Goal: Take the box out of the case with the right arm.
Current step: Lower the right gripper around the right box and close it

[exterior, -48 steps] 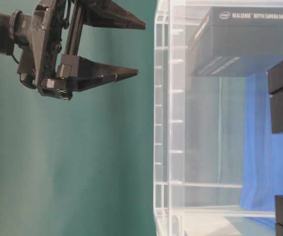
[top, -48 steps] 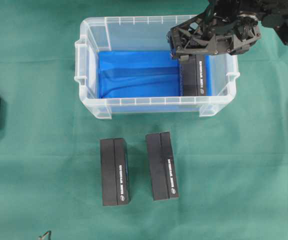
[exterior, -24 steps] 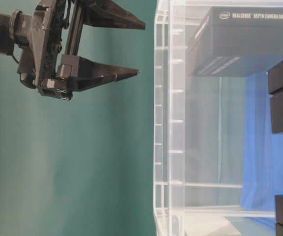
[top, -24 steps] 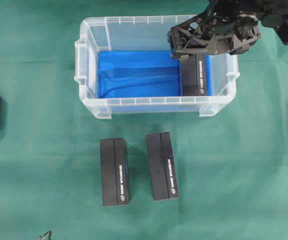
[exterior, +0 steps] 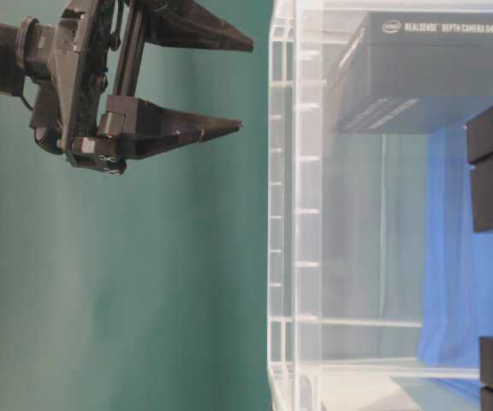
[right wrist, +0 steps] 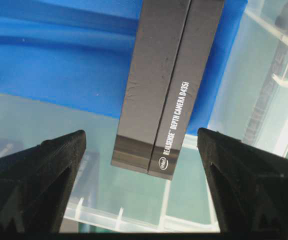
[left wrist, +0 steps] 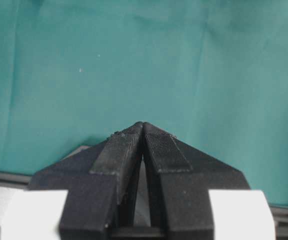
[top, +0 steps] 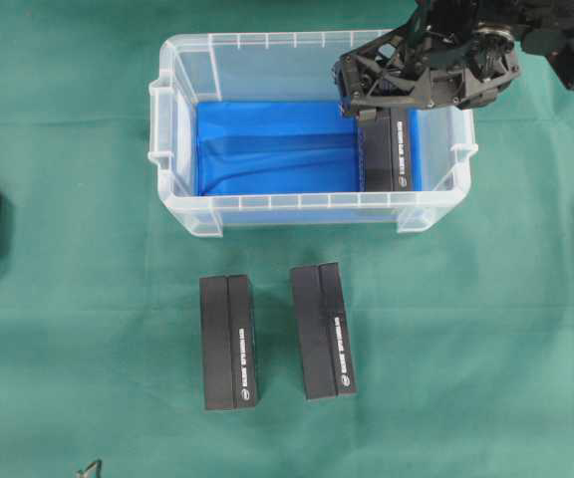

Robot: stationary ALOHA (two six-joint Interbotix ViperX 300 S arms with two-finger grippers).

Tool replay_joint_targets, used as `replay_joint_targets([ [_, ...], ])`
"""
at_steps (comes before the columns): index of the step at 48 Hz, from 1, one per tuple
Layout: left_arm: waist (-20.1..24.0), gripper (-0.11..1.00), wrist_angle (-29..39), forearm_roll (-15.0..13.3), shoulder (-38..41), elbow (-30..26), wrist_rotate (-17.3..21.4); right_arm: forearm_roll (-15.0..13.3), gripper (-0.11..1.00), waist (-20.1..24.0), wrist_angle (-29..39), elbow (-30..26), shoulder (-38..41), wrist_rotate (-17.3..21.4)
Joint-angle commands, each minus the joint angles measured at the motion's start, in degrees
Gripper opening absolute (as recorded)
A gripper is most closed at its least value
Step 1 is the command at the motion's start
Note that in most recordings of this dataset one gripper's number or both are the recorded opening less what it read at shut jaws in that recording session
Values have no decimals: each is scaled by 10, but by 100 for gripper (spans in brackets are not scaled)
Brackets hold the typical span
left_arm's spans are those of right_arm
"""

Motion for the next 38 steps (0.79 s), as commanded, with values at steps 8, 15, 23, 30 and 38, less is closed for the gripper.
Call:
replay_joint_targets([
  [8,-2,0,-4,2,5,-4,-1,-2,89,1,-1,-13,-8,1],
  [15,-2,0,-4,2,4,-5,-2,-2,89,1,0,-13,-8,1],
  [23,-2,0,-4,2,5,-4,-2,-3,89,1,-1,-13,-8,1],
  [30,-2,0,-7,2,5,-5,-2,-3,89,1,-1,-13,-8,1],
  [38,-2,0,-7,2,5,-4,-2,-7,89,1,-2,-12,-4,1],
])
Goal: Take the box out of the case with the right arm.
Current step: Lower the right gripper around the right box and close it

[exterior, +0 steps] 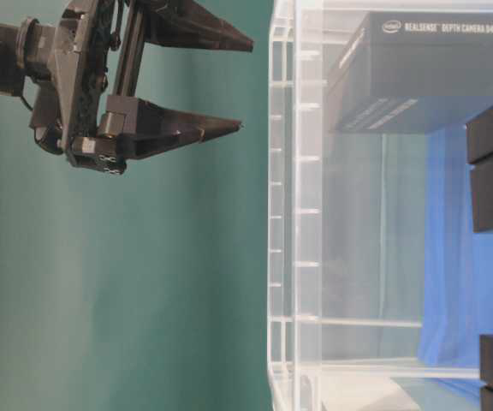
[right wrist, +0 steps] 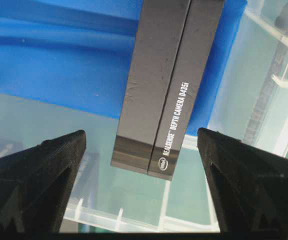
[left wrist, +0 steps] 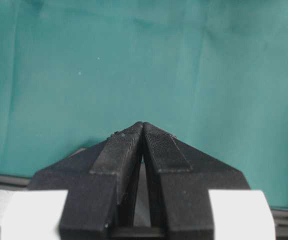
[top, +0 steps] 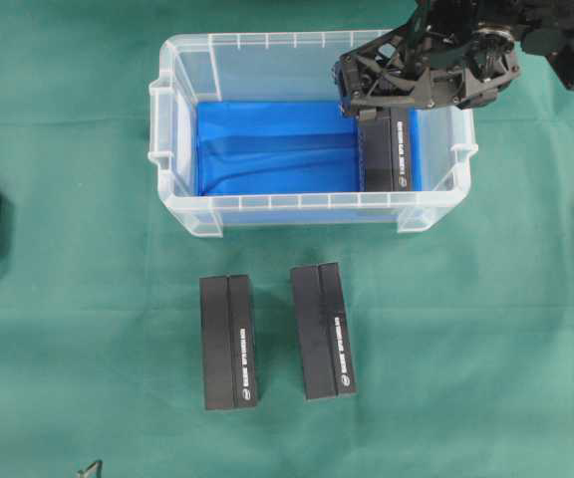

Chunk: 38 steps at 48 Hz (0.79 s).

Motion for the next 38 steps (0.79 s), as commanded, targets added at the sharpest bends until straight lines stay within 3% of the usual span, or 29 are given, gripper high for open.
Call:
replay_joint_targets([
  [1,-1,0,-3,2,5,-4,-2,-4,89,1,-2,-11,-4,1],
  [22,-1,0,-3,2,5,-4,-2,-12,89,1,-8,17,16,5],
  [38,-1,0,-9,2,5,-5,-2,-24,89,-3,-68,53,31,20],
])
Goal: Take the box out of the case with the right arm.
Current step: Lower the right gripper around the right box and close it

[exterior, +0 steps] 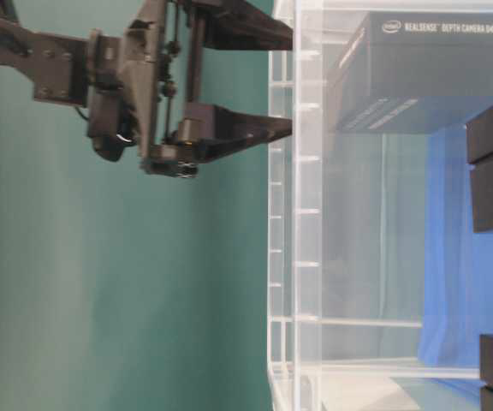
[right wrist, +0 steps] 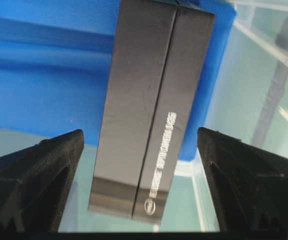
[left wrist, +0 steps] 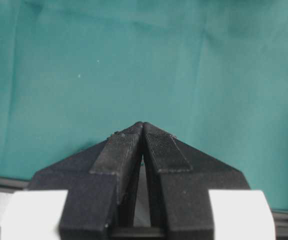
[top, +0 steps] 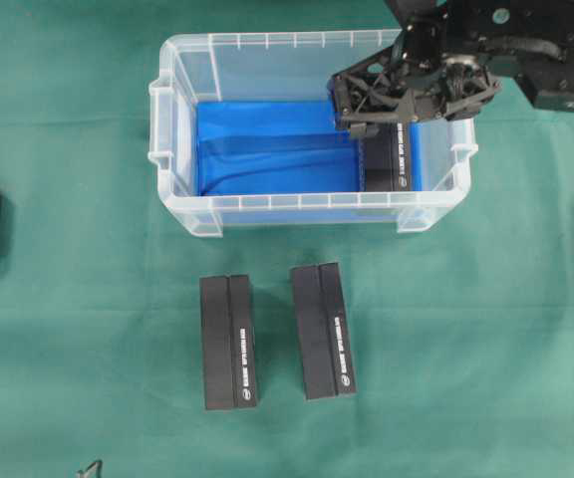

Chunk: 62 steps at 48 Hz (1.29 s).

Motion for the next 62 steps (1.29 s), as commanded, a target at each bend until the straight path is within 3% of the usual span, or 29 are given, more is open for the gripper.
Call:
replay_joint_targets([
  [1,-2,0,-5,1,5,-4,-2,-2,89,-3,-14,4,-4,1],
  [19,-2,0,-6,1,5,-4,-3,-2,90,-11,-65,35,27,7],
  [48,-2,0,-5,1,5,-4,-1,6,89,-11,-62,33,45,26],
  [53,-3,0,-5,1,5,-4,-1,6,84,-11,-54,33,45,28],
  [58,-2,0,-5,1,5,-4,-1,7,65,-11,-40,31,46,28],
  [62,-2,0,-5,1,5,-4,0,6,65,-11,-33,30,45,27],
])
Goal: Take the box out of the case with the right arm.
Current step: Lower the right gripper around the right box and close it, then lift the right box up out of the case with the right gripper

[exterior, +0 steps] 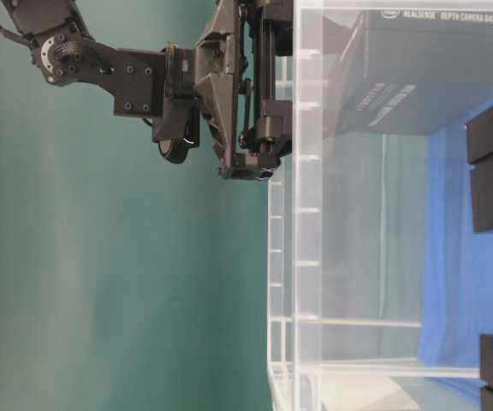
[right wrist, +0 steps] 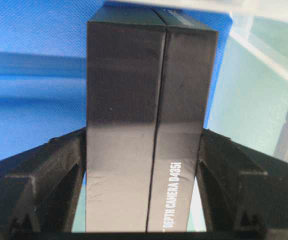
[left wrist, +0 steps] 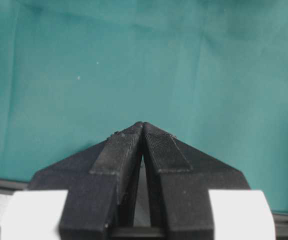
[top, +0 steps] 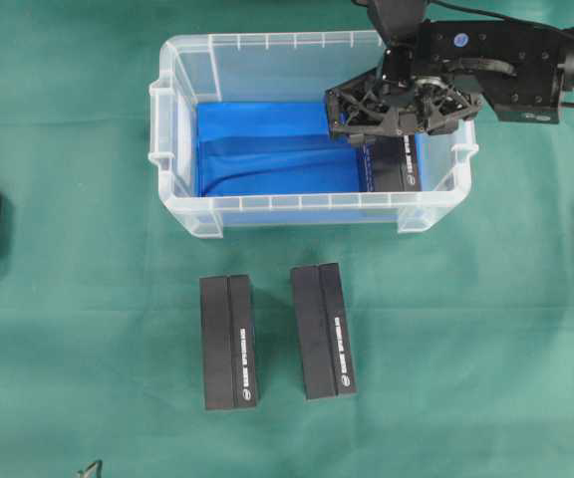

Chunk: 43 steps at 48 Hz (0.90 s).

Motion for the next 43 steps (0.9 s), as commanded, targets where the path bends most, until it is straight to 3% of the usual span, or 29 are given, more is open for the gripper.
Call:
replay_joint_targets([
  [1,-1,0,-3,1,5,-4,1,3,65,0,10,-4,-4,0],
  [28,-1,0,-3,1,5,-4,2,2,65,0,19,-17,-5,0],
  [43,-1,0,-3,1,5,-5,3,2,65,0,85,-65,-37,-3],
])
